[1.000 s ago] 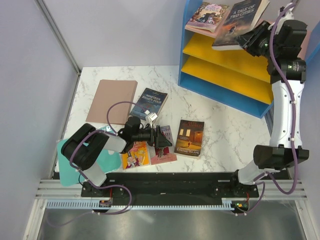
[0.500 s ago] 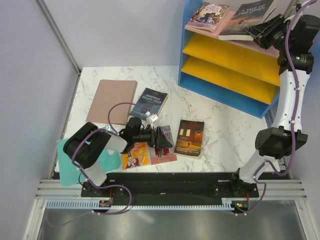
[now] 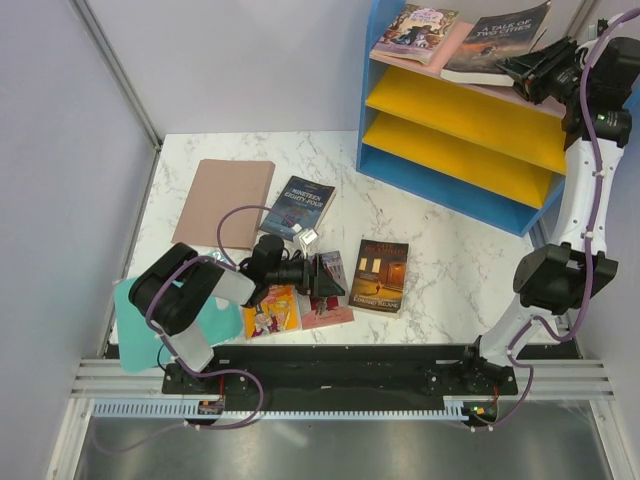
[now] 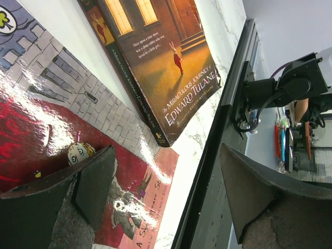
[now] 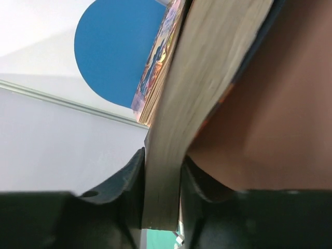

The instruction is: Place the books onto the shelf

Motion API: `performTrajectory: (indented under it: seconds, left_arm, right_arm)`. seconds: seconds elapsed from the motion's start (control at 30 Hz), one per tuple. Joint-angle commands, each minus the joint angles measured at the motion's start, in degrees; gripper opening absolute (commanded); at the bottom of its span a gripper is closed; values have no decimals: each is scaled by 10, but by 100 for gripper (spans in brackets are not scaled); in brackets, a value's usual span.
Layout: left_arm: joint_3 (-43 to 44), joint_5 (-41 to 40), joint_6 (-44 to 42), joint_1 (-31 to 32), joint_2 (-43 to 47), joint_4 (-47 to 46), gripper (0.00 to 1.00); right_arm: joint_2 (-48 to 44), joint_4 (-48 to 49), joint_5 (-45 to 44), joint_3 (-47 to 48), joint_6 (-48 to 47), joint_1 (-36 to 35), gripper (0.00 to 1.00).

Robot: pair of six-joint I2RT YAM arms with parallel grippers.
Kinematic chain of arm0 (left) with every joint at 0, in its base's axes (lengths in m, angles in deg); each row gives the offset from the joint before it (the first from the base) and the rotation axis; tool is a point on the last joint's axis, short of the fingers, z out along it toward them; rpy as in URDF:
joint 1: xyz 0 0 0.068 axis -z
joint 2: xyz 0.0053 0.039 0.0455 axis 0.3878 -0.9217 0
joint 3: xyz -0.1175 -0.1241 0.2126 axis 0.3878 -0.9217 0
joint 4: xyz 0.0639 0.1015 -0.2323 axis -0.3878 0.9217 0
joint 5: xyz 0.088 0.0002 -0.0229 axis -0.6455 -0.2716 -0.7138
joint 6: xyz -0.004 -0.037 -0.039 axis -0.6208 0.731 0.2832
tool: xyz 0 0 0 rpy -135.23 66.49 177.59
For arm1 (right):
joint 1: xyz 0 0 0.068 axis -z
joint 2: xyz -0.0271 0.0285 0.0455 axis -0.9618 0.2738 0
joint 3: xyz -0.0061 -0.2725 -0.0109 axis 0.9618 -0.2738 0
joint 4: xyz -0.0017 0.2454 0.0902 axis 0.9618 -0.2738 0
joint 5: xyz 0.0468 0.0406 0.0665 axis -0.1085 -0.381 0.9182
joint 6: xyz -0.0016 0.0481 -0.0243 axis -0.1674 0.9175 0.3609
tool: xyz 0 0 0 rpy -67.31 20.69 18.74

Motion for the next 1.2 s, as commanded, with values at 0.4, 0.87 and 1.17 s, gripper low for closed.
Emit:
performTrajectory:
  seconds: [0.4,0.87,1.17]
  left_arm:
    - [12,14,-3,9,1,-17,100]
    - [12,16,-4,14,2,-18,100]
    - [10,14,-4,16,7,-21,100]
  right_arm:
    - [-31,17,12,7,-16,23,60]
    - [-73,-122,-62,9,-112,24,63]
    - [-125,-173,-149,2,-166,24,63]
